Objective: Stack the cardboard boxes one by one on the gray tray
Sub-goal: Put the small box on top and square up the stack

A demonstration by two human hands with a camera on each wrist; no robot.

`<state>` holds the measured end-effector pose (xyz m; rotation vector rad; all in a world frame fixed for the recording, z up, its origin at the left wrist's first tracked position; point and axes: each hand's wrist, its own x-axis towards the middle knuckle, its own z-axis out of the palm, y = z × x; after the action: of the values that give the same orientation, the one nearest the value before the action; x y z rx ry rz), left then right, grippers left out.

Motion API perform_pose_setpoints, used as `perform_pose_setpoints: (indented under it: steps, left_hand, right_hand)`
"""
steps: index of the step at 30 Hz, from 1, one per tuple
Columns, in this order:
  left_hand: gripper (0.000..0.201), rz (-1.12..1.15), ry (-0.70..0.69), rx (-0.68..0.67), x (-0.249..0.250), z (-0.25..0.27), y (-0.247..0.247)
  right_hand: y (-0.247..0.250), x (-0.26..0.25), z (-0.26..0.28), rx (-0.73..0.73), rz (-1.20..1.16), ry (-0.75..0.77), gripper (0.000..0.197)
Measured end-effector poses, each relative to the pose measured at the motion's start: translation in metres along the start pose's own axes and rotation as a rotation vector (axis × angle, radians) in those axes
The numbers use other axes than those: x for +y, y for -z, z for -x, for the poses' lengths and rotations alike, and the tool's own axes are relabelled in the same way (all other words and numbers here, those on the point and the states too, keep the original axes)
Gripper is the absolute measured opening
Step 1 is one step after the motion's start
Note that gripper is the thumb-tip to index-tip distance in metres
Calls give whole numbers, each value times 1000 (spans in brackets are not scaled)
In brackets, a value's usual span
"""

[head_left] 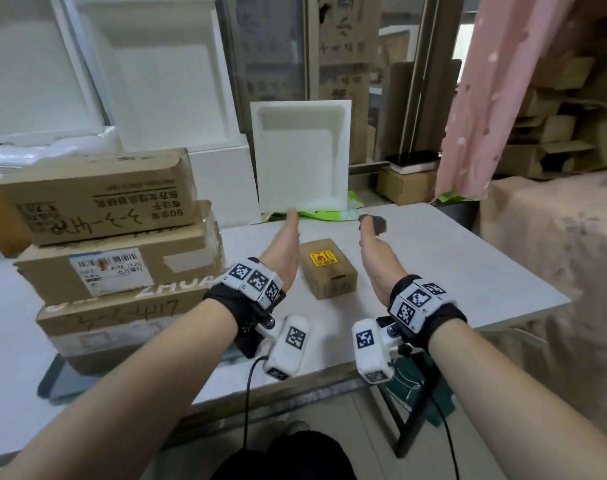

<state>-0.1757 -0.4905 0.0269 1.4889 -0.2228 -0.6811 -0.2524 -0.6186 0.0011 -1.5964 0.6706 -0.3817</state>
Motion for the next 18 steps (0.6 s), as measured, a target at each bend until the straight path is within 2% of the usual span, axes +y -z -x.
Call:
perform_pose_setpoints:
  steps: [3,5,8,13,18]
  left_hand:
    - [74,-44,51,-4,-32,-15,-3]
    - [65,-35,26,-41,-51,-26,-4]
    - [63,-11,-3,-51,-64,-32,-3]
    - [66,-16,-15,-118,-48,-20,-3]
    - [59,-23,-163,-147,-13,7,0]
  right_hand:
    - [-8,16,-14,-12,51,-42,80]
    - [-14,25,-18,-28,49,-62,77]
    - [-22,34,-20,-42,52,-65,73]
    - [-24,23,-10,-17,80,-30,78]
    - [-20,-16,15,-1,35,56,73]
